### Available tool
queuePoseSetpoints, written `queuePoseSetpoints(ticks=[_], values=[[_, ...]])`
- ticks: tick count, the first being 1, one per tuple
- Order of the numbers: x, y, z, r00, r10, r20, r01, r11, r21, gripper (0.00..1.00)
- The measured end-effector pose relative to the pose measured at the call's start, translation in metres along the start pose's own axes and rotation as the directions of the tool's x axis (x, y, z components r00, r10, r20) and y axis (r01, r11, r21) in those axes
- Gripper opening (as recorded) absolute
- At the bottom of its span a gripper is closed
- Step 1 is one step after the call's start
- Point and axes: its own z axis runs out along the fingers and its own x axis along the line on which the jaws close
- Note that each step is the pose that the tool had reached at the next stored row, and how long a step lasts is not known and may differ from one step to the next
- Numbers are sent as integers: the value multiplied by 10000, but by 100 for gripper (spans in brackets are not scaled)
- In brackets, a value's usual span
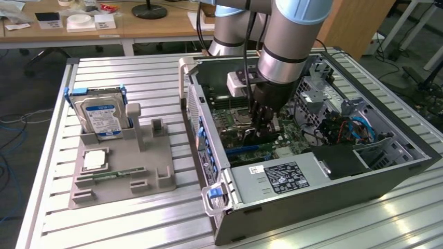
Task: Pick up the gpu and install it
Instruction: 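Insert the gpu into the slot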
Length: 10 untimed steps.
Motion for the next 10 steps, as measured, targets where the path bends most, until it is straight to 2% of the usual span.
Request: queuePoseSetpoints(ticks=[10], values=[[-1,18,2,10000,6,0,-6,10000,0,27]])
